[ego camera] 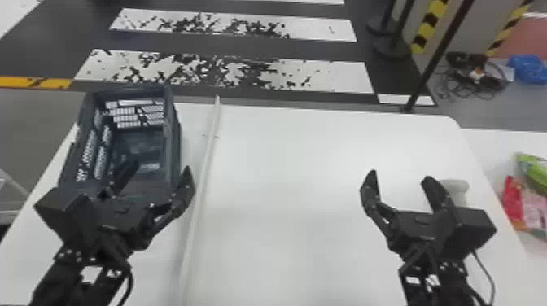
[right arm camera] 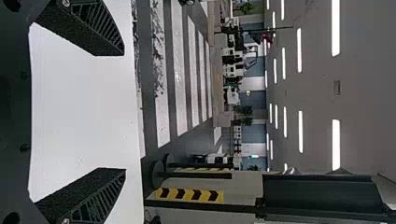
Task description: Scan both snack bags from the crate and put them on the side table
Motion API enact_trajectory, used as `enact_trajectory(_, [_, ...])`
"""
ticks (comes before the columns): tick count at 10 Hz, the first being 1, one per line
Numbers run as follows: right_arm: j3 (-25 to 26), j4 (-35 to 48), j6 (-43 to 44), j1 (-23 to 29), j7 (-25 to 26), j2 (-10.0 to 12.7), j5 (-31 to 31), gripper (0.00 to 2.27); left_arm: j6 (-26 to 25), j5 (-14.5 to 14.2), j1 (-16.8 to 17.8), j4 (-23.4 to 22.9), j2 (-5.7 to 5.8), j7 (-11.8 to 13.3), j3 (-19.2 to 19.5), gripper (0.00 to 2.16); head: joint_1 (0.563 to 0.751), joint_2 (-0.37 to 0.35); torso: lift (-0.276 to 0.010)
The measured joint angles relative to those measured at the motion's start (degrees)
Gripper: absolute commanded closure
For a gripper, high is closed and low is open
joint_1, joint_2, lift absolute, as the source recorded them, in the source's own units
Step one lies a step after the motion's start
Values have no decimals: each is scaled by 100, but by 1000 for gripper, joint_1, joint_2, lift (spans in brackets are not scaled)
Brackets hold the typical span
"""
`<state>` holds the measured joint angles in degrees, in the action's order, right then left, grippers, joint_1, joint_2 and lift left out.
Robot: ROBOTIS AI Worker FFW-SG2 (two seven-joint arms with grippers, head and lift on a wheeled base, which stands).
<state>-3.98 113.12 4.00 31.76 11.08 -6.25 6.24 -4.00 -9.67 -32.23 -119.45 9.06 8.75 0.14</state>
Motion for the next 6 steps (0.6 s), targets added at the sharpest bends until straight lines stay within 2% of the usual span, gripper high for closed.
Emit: enact_trajectory(6, [-6, 17, 169, 53, 29, 34, 0, 36, 17, -13, -20, -19, -13, 3, 27, 100, 695, -49, -87])
